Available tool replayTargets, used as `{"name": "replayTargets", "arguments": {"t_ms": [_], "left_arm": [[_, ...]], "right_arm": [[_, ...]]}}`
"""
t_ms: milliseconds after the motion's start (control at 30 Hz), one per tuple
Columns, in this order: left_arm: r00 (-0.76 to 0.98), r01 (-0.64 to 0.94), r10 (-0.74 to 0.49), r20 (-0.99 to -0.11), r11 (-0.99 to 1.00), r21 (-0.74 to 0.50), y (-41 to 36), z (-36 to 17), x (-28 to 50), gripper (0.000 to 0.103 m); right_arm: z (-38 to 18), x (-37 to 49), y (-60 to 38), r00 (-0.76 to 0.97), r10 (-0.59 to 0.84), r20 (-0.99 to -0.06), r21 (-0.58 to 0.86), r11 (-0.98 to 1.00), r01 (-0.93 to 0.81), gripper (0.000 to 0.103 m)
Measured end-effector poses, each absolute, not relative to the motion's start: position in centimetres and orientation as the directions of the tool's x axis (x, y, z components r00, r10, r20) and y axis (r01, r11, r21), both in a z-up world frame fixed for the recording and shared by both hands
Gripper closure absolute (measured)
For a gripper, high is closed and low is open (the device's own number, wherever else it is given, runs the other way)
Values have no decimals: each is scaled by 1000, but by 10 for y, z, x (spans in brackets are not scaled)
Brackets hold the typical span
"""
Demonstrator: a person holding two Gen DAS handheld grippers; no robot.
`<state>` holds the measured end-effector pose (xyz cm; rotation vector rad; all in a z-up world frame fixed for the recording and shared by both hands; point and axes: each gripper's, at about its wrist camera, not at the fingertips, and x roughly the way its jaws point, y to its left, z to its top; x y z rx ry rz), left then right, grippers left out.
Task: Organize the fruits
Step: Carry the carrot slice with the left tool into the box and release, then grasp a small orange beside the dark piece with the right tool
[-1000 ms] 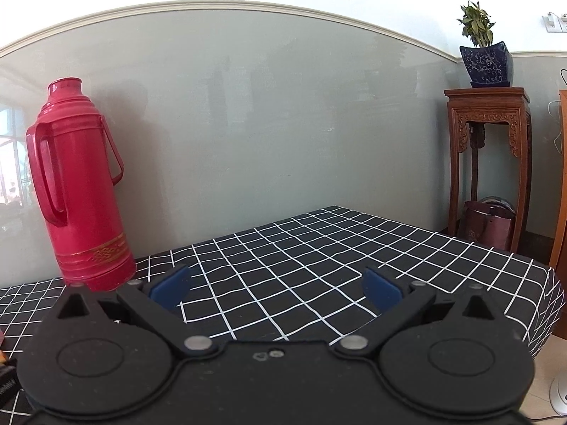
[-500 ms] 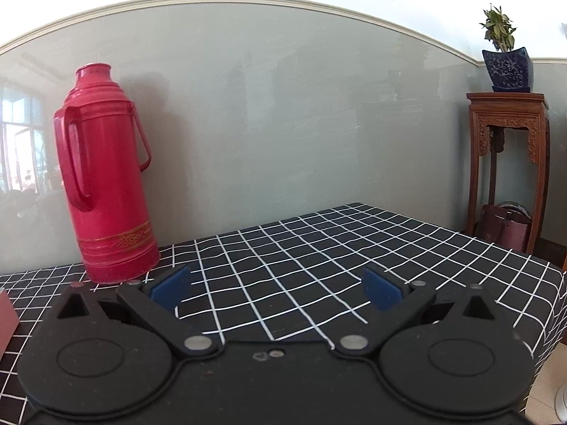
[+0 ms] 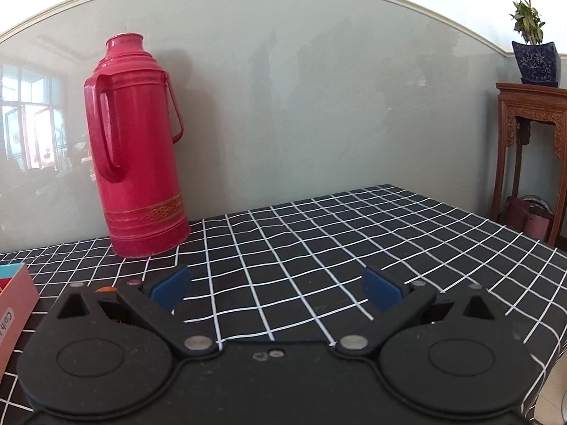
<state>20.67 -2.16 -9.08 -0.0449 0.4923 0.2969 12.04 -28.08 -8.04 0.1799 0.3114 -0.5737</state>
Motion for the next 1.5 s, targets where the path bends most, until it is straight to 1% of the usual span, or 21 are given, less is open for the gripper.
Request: {"name": "replayTargets", "arguments": {"t_ms": [33,100,433,800,1067,1167,1200,1233,1300,1367,1400,1433,1467,1500], "left_arm": [[840,-290,268,-471,957,27,-20,-90,206,23],[842,-292,268,-469,956,21,-14,-87,203,16],[839,-335,300,-455,942,4,21,-78,191,13],[832,-394,361,-422,919,10,56,-72,170,8],[806,-456,406,-432,890,-14,89,-71,157,6],[792,-485,429,-433,874,-22,105,-73,150,6],[788,-494,435,-435,869,-26,109,-74,149,5],[784,-502,441,-438,864,-30,114,-74,148,5],[774,-517,452,-444,855,-32,123,-77,147,5],[765,-528,458,-453,848,-34,130,-79,147,4],[760,-534,462,-457,845,-34,133,-80,148,4],[755,-540,466,-461,841,-34,136,-81,148,4],[752,-546,470,-462,837,-37,138,-82,148,4],[749,-552,474,-462,833,-41,141,-82,147,4]], "right_arm": [[-81,122,-280,796,-496,-347,83,829,553,6],[-83,126,-279,801,-473,-367,93,838,537,6],[-87,143,-267,818,-398,-416,106,872,478,6],[-100,172,-245,818,-299,-492,91,916,390,6],[-104,203,-233,816,-242,-526,79,941,330,13],[-107,216,-228,801,-247,-545,48,945,324,21],[-109,220,-228,795,-252,-552,43,943,329,26],[-111,223,-229,788,-259,-559,41,940,338,28],[-116,230,-231,765,-279,-580,23,933,358,28],[-121,233,-233,754,-264,-601,37,934,356,40],[-123,233,-233,757,-255,-602,48,934,353,53],[-123,232,-232,765,-260,-589,43,935,351,64],[-123,232,-231,775,-235,-586,59,942,330,73],[-122,232,-229,776,-237,-584,59,941,332,73]]}}
